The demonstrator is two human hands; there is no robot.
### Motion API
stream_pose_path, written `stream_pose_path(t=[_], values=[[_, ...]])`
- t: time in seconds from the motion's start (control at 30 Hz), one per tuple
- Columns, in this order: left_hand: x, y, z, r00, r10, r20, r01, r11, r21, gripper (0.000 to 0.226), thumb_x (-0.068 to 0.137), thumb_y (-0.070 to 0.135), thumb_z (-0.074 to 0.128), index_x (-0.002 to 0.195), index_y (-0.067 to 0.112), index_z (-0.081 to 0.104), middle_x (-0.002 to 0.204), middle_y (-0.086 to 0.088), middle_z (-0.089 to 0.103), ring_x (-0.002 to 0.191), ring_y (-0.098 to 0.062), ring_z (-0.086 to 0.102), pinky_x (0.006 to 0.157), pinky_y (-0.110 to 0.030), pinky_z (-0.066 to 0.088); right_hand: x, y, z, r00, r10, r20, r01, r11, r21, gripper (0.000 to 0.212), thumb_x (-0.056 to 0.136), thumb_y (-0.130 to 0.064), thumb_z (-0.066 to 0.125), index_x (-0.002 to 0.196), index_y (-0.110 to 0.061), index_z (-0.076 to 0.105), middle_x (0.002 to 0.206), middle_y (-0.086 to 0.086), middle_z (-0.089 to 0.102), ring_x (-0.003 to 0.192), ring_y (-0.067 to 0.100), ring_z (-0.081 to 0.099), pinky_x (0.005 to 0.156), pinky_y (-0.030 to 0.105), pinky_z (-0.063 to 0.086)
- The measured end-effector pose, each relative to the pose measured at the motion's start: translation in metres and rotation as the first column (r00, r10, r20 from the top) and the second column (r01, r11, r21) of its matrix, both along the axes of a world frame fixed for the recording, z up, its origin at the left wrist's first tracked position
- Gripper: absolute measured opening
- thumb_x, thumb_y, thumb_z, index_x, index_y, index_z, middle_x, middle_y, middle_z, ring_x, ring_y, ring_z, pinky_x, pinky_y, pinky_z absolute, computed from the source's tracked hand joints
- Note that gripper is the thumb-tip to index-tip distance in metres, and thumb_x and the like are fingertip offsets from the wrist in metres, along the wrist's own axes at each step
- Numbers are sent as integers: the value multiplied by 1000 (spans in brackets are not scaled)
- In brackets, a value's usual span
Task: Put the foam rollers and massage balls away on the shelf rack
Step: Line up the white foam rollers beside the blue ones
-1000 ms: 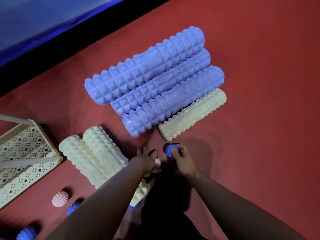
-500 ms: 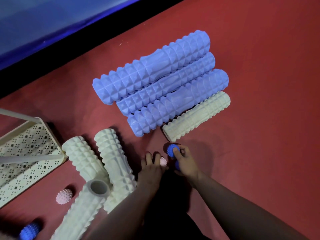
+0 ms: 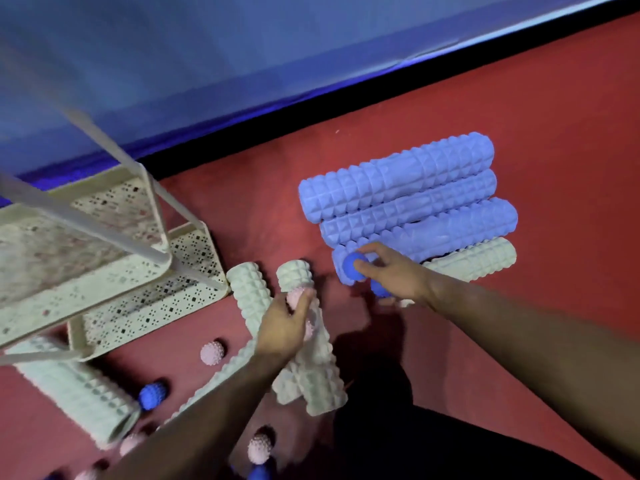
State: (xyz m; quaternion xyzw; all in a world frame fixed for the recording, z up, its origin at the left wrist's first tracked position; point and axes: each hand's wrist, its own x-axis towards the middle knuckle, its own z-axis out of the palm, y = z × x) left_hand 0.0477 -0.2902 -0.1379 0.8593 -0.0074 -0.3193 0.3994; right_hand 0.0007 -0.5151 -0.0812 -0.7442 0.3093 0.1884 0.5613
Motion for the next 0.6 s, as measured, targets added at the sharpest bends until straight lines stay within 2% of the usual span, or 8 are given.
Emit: stream_pose_path(t=[0.1, 0.2, 0.27, 0.33, 0.43, 0.47, 0.53, 0.6], values=[[39, 70, 17, 996, 54, 66, -59, 996, 72, 60, 87, 79, 46, 94, 21, 59, 73, 0, 71, 74, -22, 68, 71, -38, 51, 43, 53, 17, 980, 200, 24, -199, 980, -17, 24, 101, -26, 58, 125, -22, 56, 95, 1, 57, 72, 13, 53, 64, 37, 57], [67, 147, 12, 998, 61, 22, -64, 973, 224, 66, 87, 78, 47, 87, 14, 63, 59, -2, 68, 58, -24, 65, 61, -34, 49, 70, 118, 5, 931, 360, 62, -355, 932, -73, 26, 95, -24, 64, 120, -24, 59, 84, -2, 59, 62, 8, 52, 51, 24, 51], [76, 196, -2, 998, 58, -1, -54, 932, 359, 78, 81, 85, 46, 84, 10, 67, 69, -8, 70, 68, -29, 67, 68, -36, 53, 76, 163, -13, 891, 450, 65, -441, 890, -118, 31, 91, -28, 69, 121, -26, 59, 85, -2, 61, 72, 10, 58, 70, 30, 54], [77, 231, -16, 992, 127, -24, -106, 908, 406, 72, 82, 78, 55, 80, 8, 69, 70, -11, 71, 69, -30, 68, 69, -37, 55, 75, 202, -29, 863, 503, 56, -490, 858, -152, 34, 88, -33, 70, 120, -31, 59, 105, 1, 66, 94, 21, 61, 87, 34, 51], [74, 256, -33, 957, 287, -45, -258, 910, 324, 50, 89, 52, 70, 78, 3, 66, 59, -10, 61, 53, -30, 63, 55, -37, 54, 76, 237, -48, 826, 559, 72, -538, 821, -193, 36, 89, -27, 70, 123, -28, 58, 113, 1, 65, 102, 21, 55, 87, 30, 44], [73, 261, -40, 944, 324, -64, -292, 910, 295, 45, 90, 45, 71, 82, 1, 66, 63, -13, 61, 54, -32, 63, 51, -40, 55, 77, 243, -52, 818, 572, 65, -550, 809, -206, 36, 90, -25, 69, 125, -28, 58, 116, 3, 65, 105, 23, 55, 90, 31, 44], [70, 261, -42, 936, 338, -98, -302, 914, 272, 36, 95, 33, 68, 106, -1, 65, 76, -17, 65, 54, -28, 61, 45, -33, 53, 82, 249, -59, 826, 562, 46, -545, 817, -190, 38, 92, -21, 68, 128, -27, 59, 123, 5, 65, 107, 23, 58, 93, 32, 46], [66, 259, -48, 943, 314, -109, -273, 919, 286, 48, 96, 35, 65, 130, 2, 57, 94, -18, 71, 66, -30, 66, 61, -31, 53, 85, 248, -63, 842, 538, 32, -529, 837, -140, 38, 96, -21, 65, 132, -28, 58, 122, -2, 65, 95, 15, 58, 85, 26, 47]])
